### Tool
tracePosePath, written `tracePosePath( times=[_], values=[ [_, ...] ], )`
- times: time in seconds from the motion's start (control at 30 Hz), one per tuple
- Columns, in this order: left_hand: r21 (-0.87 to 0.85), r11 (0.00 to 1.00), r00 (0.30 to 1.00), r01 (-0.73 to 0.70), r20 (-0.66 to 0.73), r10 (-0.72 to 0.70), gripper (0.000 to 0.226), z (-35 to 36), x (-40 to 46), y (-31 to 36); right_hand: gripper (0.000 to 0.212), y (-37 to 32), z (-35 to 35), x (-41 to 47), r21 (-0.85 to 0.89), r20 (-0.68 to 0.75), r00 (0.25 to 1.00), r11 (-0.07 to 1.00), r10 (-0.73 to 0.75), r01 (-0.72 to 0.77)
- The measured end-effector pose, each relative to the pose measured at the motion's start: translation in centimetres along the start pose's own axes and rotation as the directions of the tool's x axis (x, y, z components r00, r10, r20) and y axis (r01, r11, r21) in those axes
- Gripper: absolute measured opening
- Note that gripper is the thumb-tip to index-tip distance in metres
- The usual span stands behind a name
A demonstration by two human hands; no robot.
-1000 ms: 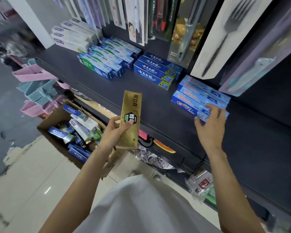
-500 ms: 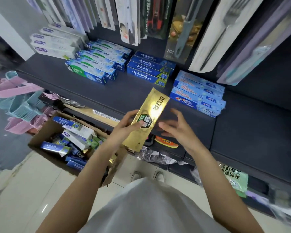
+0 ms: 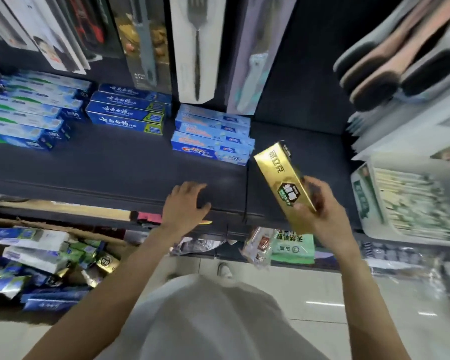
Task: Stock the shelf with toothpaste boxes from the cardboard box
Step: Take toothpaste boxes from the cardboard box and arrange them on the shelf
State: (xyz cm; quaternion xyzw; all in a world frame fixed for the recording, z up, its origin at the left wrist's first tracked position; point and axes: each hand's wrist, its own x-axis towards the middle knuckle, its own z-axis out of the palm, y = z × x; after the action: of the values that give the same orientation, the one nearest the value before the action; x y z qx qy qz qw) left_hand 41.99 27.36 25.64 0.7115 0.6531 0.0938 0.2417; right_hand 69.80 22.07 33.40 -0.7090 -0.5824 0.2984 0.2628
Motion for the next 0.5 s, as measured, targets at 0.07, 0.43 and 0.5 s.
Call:
tracePosePath(
  times=[0.07,0.43,0.5],
  values=[
    [0.062,0.998,1.0,0.021,0.017,-0.022,0.059,1.0,0.6,0.9,0.055,1.8,-2.0,2.8,-0.35,-0.076,0.983,0.928,-0.164,0.128],
    [0.392,0.901,0.982,0.186,-0.043,-0.184,0.07,2.7,1.9,3.9,0.057,3.8,1.7,21.1,-0.668,0.001,0.927,0.689,-0.375,0.28],
    [0.343,0.916,0.978,0.208,-0.058,-0.2,0.069,2.8,1.9,4.1,0.059,4.0,2.1,22.4,-0.669,0.013,0.919,0.679,-0.393,0.3]
  ],
)
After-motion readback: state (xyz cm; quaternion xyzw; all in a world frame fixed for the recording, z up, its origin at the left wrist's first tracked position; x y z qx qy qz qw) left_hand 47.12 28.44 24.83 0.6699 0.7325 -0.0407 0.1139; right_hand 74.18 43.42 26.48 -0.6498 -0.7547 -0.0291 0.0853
